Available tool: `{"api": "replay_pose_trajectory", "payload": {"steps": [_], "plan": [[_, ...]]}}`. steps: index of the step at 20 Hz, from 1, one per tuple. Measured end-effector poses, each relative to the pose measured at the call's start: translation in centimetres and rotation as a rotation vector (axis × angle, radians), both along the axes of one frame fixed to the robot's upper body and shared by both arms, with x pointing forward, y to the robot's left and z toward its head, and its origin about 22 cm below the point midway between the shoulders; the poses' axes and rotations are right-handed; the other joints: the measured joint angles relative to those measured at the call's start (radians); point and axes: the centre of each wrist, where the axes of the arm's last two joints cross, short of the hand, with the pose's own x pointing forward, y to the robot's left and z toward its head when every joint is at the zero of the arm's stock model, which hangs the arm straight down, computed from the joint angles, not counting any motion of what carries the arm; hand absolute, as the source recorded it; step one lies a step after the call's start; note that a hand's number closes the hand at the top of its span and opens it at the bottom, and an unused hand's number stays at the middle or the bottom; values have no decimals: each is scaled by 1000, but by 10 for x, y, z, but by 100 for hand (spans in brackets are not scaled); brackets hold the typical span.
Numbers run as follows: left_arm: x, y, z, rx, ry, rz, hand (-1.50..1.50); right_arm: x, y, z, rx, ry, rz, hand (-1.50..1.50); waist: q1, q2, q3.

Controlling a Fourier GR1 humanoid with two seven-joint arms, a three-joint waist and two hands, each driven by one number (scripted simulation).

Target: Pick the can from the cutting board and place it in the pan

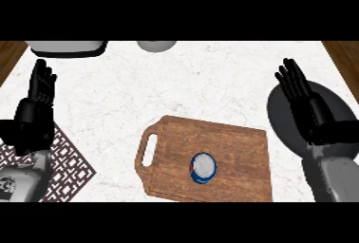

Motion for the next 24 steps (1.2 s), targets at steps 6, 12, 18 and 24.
{"api": "replay_pose_trajectory", "payload": {"steps": [6,12,18,24], "plan": [[-2,-8,-7,-92,99,-85,0,15,50,36,96,-79,319,150,17,8,-7],[-7,-2,-20,-211,228,-144,0,-11,24,47,-208,-173,310,-150,-9,6,-9],[-5,0,-27,-244,252,-164,0,-41,-23,48,-432,-212,300,-150,-12,8,-9],[-3,7,-21,-246,262,-182,0,-36,-15,94,-616,-273,356,-150,1,9,-9]]}}
